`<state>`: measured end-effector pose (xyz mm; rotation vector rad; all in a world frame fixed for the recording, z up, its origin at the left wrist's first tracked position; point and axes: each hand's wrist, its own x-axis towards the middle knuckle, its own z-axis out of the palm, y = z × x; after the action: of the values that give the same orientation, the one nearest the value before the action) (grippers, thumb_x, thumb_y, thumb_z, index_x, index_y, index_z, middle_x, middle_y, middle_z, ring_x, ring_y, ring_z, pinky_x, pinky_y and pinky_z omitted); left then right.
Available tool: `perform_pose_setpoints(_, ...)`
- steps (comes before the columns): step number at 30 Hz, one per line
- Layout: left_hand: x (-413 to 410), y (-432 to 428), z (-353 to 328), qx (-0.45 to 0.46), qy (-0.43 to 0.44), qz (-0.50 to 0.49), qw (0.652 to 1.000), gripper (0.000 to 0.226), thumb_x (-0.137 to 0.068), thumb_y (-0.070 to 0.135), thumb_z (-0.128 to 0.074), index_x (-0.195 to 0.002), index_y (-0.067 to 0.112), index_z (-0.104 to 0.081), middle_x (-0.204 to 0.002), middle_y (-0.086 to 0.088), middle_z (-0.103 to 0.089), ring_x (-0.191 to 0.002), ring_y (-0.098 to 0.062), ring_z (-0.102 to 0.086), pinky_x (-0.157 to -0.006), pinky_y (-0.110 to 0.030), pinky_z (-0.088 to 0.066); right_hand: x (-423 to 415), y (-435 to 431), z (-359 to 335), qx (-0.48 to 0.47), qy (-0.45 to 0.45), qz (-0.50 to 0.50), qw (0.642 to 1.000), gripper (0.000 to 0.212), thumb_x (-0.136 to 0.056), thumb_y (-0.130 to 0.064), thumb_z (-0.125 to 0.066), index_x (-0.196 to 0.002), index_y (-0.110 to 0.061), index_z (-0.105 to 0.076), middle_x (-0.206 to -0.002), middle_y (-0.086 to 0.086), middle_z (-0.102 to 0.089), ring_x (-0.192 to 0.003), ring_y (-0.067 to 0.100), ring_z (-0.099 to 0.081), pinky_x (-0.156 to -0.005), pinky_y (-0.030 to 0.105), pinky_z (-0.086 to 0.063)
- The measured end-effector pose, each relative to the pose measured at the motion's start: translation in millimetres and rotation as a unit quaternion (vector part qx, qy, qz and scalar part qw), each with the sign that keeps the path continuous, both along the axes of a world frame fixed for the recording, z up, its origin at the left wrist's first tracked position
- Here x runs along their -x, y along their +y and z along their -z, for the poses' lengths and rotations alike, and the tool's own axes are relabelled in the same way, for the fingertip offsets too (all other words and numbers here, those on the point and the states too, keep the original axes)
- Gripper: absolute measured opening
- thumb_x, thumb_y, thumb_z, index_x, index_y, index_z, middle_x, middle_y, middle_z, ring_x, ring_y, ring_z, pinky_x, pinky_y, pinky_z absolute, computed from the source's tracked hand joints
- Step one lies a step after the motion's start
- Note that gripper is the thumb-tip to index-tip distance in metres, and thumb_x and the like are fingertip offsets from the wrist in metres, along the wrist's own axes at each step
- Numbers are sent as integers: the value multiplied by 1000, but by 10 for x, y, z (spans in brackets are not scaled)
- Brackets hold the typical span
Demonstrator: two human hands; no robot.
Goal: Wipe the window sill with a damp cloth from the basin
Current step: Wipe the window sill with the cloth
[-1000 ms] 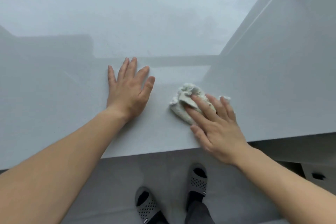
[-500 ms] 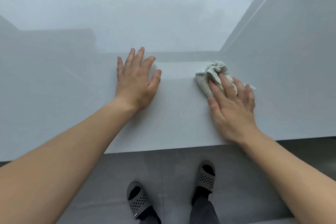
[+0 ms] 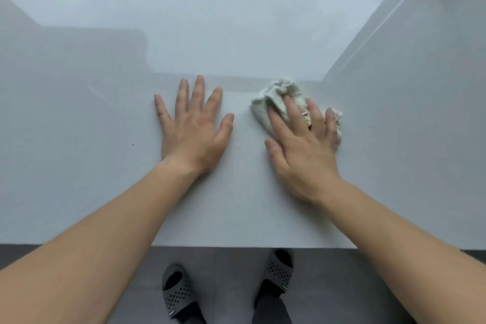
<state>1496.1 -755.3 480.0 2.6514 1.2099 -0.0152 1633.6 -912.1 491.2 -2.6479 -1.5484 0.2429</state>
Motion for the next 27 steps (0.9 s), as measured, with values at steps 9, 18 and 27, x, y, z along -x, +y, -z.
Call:
perform_pose_setpoints(9, -5, -5, -51, -3, 11, -7, 1000, 66, -92, 60, -13, -152, 35, -17, -165, 4, 1, -150, -18, 10, -115, -62, 9, -854, 440, -8, 12, 20, 31, 999, 55, -101, -51, -18, -155, -42, -19, -167, -12, -1, -151, 25, 4, -119, 50, 14)
perform_pose_setpoints(18, -12, -3, -39, 1, 8, -9, 1000, 64, -93, 59, -16, -153, 34, -19, -165, 5, -1, -151, -17, 10, -116, -61, 8, -1268, 697, -6, 19, 11, -87, 996, 53, -101, -51, -17, -153, -46, -23, -167, -13, -5, -152, 25, -2, -120, 48, 10)
perform_pose_setpoints(27, -190, 146, -96, -38, -70, -24, 997, 50, -92, 47, -38, -130, 19, -54, -139, -12, -47, -133, -33, -40, -116, -62, -12, -1171, 981, -19, 17, 17, -186, 982, 56, -99, -55, -12, -153, -47, -23, -166, -17, -8, -151, 23, -3, -121, 46, 9)
